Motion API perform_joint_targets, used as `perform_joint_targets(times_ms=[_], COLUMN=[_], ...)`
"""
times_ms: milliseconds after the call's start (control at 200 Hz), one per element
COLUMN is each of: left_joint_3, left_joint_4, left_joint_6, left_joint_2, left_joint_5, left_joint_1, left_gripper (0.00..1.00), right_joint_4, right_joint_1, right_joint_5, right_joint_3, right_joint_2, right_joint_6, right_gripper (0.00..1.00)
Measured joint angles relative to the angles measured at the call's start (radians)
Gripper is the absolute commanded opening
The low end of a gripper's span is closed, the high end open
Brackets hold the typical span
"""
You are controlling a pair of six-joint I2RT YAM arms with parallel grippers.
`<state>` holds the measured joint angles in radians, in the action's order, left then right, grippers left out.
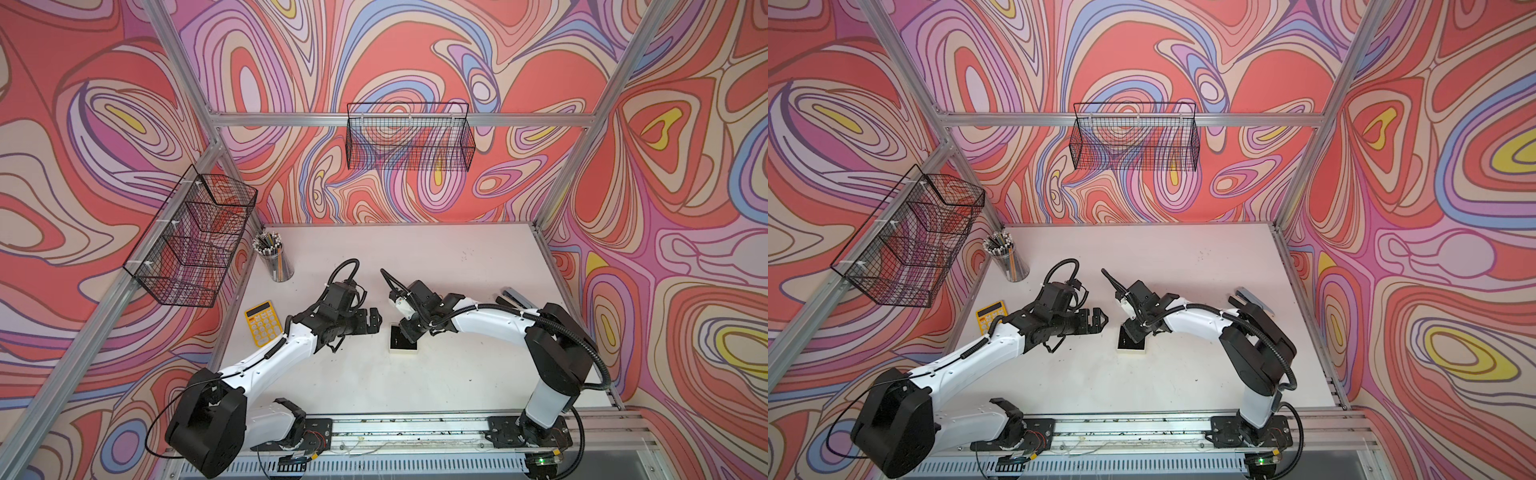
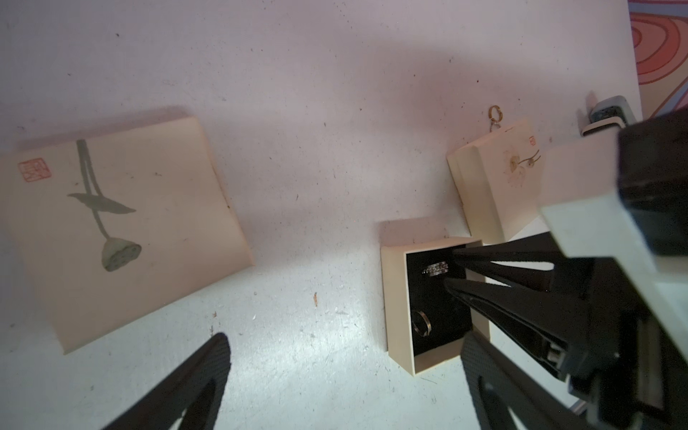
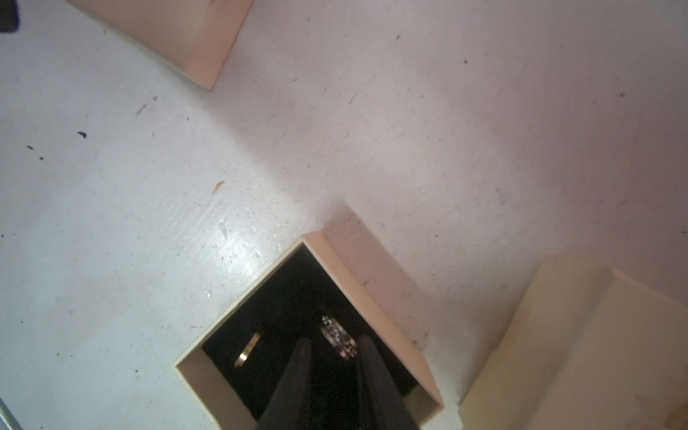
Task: Take the rings out of the lift-off lid box
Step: Take out the ring from the jewelry box.
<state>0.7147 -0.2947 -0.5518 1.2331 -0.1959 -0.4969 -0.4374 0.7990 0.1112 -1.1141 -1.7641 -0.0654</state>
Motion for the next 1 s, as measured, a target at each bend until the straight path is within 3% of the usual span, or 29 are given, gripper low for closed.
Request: perform_joint_targets(times_ms=[326, 1002], left_joint_3=[-0.13, -0.142], left_joint_4=[0.0, -0.001], left_joint_6=[-0.019, -0.028], left_joint_2=[-0.157, -0.159], left_joint_5=[-0.053, -0.066], left_joint_1=[0.057, 0.06], left_gripper=[1.0, 1.0], right_joint_4=[-0.001, -0.001], right_joint_1=[0.0, 0.0], right_joint_5=[0.038, 0.04], right_joint_3=[0.0, 0.0], right_joint_2=[0.0, -0.019], right_joint_6=[0.033, 0.067], right_gripper=[0.22, 0.2])
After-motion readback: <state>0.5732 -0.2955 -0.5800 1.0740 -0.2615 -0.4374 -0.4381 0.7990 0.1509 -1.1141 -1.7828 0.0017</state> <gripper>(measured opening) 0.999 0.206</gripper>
